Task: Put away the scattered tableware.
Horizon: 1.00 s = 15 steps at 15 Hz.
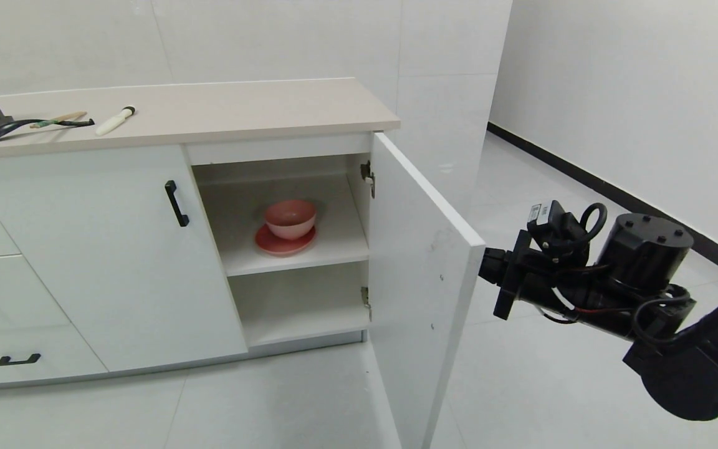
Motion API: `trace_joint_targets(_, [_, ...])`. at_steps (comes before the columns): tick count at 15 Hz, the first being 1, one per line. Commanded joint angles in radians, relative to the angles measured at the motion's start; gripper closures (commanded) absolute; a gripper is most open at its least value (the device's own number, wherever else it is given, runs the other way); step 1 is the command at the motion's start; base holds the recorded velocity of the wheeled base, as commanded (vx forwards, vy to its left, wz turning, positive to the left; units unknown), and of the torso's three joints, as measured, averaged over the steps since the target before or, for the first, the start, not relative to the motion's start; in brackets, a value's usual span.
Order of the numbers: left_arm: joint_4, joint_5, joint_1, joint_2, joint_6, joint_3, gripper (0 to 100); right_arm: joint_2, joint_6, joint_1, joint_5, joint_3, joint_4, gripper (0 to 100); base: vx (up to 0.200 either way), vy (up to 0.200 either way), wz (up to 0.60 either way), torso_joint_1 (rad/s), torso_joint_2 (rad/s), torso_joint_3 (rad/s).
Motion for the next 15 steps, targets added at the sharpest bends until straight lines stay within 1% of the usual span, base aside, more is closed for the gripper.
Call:
trace_joint_targets(1, [0.0,0.0,-0.002,0.0,0.0,0.0,0,-0.001,0.001,0.048,0.001,-0.013,-0.001,100,0.0,0.0,0.0,0.0,0.0,0.0])
trace_joint_targets(3, [0.0,0.0,-0.002,0.0,0.0,0.0,0,0.015,0.004,0.083,-0.004,-0.036,-0.001,100,0.0,0.0,0.0,0.0,0.0,0.0])
trace_joint_targets(8, [0.0,0.0,-0.002,0.0,0.0,0.0,0,0.108,0.007,0.166,-0.009,-0.159,0.001,100,0.0,0.0,0.0,0.0,0.0,0.0])
trace_joint_targets(15, [0.0,0.0,0.0,0.0,0.0,0.0,0,0.258,0.018,0.22,-0.024,-0.355,0.006,100,0.0,0.0,0.0,0.0,0.0,0.0])
